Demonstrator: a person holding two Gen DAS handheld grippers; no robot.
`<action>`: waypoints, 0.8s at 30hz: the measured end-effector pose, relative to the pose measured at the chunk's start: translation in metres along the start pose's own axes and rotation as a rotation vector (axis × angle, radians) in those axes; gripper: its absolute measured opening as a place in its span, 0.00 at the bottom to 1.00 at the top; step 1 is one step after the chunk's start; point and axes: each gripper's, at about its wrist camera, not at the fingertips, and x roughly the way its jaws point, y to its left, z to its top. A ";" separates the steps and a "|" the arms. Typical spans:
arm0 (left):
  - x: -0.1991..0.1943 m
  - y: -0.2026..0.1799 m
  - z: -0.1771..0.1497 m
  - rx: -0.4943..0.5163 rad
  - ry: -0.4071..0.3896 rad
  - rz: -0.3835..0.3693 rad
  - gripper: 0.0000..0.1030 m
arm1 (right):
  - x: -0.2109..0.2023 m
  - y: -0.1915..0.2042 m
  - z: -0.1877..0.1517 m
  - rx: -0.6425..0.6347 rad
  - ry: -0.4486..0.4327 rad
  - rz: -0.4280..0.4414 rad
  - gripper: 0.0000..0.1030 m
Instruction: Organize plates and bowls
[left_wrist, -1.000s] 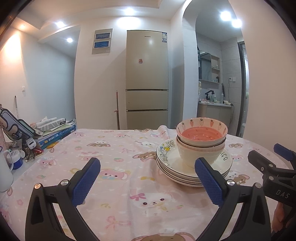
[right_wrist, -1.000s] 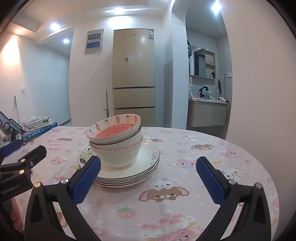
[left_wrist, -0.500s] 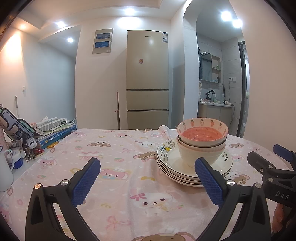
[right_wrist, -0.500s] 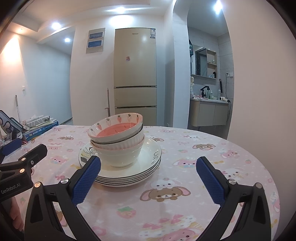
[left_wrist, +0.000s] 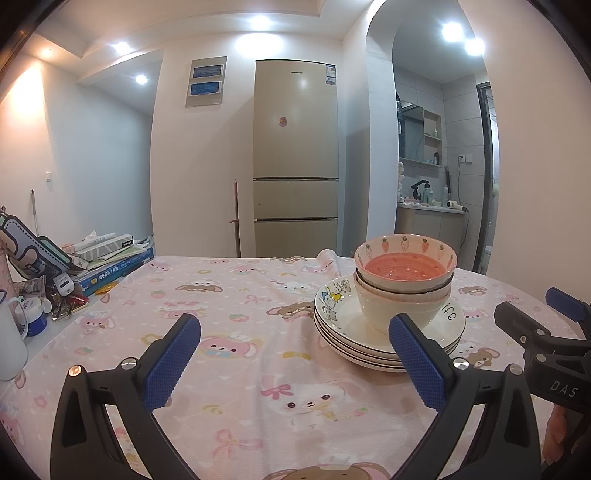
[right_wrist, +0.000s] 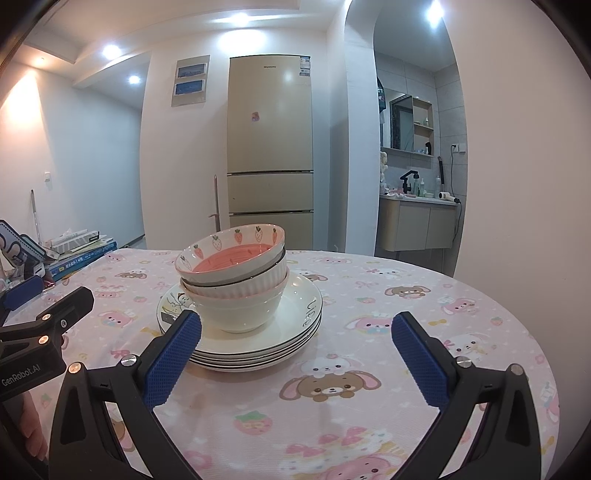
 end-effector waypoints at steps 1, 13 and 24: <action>0.000 0.000 0.000 0.000 0.000 0.000 1.00 | 0.000 0.000 0.000 0.000 0.001 0.000 1.00; 0.000 0.000 0.000 -0.001 0.000 0.000 1.00 | 0.001 0.000 -0.001 0.003 0.005 -0.001 1.00; 0.000 0.000 0.000 -0.001 0.000 0.000 1.00 | 0.001 0.000 0.000 0.003 0.006 -0.001 1.00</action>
